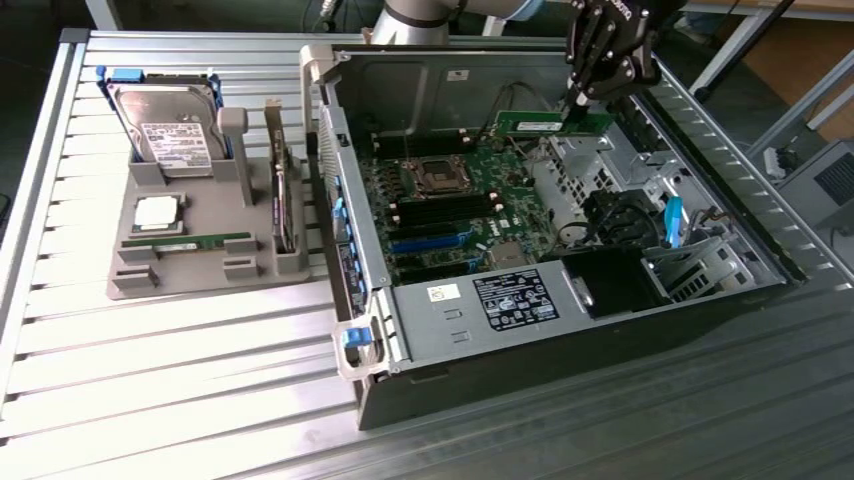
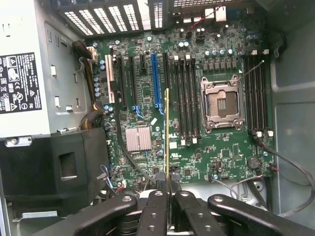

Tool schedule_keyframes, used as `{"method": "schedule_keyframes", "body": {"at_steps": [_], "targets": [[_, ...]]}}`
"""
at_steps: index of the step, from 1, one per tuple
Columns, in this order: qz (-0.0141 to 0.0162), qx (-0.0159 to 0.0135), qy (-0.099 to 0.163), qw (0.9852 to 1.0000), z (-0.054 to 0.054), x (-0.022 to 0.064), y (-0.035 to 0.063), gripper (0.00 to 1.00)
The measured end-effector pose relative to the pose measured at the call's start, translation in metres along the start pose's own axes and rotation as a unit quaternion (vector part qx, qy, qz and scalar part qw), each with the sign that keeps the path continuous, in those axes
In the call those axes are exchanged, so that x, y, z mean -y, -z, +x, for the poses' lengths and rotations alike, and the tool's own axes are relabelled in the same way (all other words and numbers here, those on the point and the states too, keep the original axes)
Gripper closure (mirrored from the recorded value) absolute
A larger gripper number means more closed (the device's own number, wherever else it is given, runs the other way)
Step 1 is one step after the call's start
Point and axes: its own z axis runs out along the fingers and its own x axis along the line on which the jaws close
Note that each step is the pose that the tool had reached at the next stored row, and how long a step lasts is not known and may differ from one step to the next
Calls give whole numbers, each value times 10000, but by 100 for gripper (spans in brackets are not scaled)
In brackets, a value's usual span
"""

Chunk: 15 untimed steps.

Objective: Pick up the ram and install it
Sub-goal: 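Pick up the ram and move it above insertion slot, then insert the ram into the slot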

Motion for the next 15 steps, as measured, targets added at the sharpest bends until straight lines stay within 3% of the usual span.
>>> {"method": "schedule_keyframes", "body": {"at_steps": [8, 15], "targets": [[0, 0, 0, 10000, 0, -3, -2, 89], [0, 0, 0, 10000, 1, -32, -69, 89]]}}
